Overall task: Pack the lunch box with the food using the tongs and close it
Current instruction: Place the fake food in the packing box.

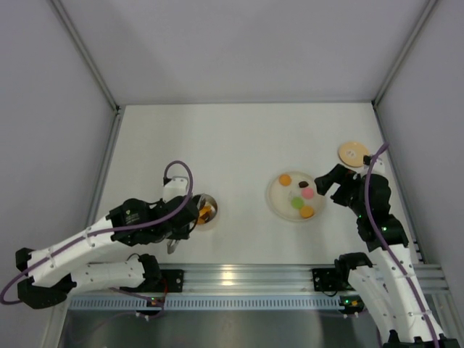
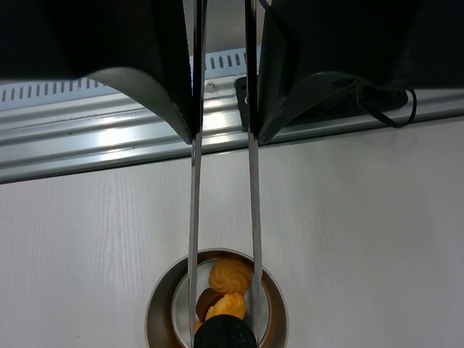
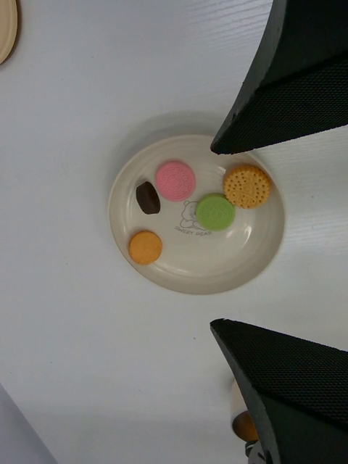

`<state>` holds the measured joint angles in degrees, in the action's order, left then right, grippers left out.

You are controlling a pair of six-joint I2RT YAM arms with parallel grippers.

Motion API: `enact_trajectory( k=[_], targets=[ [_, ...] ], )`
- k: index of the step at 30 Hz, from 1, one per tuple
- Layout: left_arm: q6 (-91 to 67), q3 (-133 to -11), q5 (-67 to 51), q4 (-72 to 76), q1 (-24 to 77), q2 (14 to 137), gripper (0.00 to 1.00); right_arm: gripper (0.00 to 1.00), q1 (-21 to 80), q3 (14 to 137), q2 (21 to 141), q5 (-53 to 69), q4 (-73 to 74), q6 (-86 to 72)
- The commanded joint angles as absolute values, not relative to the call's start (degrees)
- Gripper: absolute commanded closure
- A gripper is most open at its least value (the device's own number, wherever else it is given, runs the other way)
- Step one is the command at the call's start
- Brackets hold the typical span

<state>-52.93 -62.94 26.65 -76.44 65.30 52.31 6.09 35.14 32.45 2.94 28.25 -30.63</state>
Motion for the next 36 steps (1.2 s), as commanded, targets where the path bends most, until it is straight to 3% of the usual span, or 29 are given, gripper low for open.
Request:
enact_trajectory(
  k=[1, 15, 36],
  targets=[
    [-56.2, -61.3, 27.9, -80.2, 65.1, 50.8, 0.67, 0.06, 5.4, 35.2, 32.9, 3.3, 24.2, -30.4],
    [-57.0, -59.0, 27.5, -79.6, 65.1, 50.4, 0.58, 0.06, 5.4, 34.6, 33.0, 3.3, 23.7, -30.4],
    [-53.7, -64.8, 28.0, -78.7, 65.1, 54.8, 0.48, 0.06, 5.4, 34.0, 32.3, 3.0, 23.8, -30.4]
  ],
)
